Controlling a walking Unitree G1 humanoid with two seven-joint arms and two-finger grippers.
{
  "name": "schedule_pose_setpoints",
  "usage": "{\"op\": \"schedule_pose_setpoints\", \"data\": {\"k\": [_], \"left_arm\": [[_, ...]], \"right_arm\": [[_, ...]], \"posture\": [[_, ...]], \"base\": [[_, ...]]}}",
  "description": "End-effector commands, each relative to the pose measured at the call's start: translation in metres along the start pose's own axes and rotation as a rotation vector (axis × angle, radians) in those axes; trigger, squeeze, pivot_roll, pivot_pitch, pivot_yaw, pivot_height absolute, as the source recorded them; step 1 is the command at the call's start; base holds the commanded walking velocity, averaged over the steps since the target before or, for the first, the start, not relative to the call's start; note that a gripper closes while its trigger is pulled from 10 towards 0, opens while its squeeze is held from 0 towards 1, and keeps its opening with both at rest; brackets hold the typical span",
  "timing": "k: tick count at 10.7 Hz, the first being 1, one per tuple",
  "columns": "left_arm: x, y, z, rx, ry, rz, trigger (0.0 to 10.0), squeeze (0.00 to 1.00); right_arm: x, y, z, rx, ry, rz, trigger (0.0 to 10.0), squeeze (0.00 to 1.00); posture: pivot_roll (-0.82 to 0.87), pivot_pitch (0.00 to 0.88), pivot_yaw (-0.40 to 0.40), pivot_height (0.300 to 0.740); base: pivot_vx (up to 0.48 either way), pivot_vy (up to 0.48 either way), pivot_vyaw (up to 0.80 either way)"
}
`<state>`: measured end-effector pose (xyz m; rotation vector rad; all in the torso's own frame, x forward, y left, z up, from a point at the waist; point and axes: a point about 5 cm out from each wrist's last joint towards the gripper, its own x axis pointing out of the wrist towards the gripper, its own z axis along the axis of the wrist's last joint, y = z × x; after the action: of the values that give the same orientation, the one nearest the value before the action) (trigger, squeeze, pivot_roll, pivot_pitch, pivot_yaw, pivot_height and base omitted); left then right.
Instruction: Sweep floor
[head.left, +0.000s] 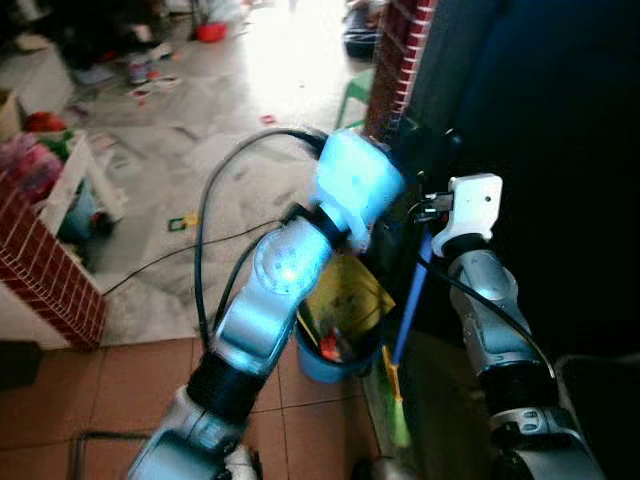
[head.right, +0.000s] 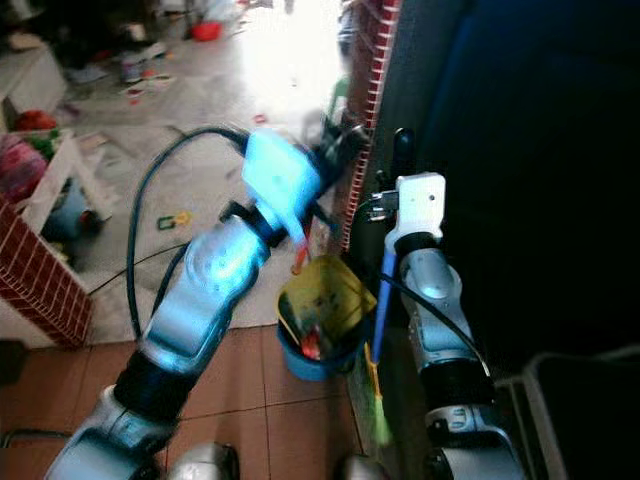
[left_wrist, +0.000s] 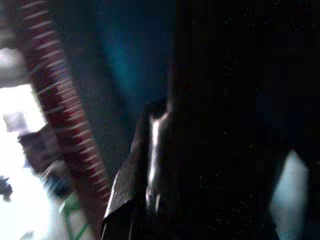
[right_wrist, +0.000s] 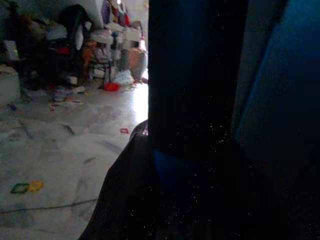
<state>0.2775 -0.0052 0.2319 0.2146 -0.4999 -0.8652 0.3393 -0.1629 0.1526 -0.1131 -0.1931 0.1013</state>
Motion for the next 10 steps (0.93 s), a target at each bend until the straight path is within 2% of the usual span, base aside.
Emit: {"op": "schedule_pose_setpoints", "data": {"k": [1,4,6,7,10], "left_arm": [[0.003,-0.010,0.015,0.045,-0.068,-0.069,10.0,0.00],[0.001,0.000,0.024,0.139,-0.069,-0.066,10.0,0.00],[-0.001,0.029,0.031,0.222,-0.079,0.061,10.0,0.00],[-0.003,0.049,0.037,0.275,-0.087,0.170,10.0,0.00],[-0.021,0.106,0.054,0.316,-0.094,0.486,10.0,0.00]], "right_arm": [[0.008,-0.002,0.018,-0.011,-0.078,-0.008,10.0,0.00],[0.008,-0.002,0.016,-0.013,-0.075,-0.006,10.0,0.00],[0.008,-0.003,0.015,-0.013,-0.076,-0.010,10.0,0.00],[0.007,-0.004,0.015,-0.011,-0.076,-0.016,10.0,0.00],[0.009,-0.004,0.015,-0.006,-0.078,-0.013,10.0,0.00]], "posture": [[-0.04,0.000,-0.031,0.740],[-0.04,0.000,-0.032,0.740],[-0.04,0.000,-0.031,0.740],[-0.04,0.000,-0.031,0.740],[-0.03,0.000,-0.041,0.740]], "base": [[0.000,0.000,0.00],[0.000,0.000,0.00],[0.000,0.000,0.00],[0.000,0.000,0.00],[0.000,0.000,0.00]]}}
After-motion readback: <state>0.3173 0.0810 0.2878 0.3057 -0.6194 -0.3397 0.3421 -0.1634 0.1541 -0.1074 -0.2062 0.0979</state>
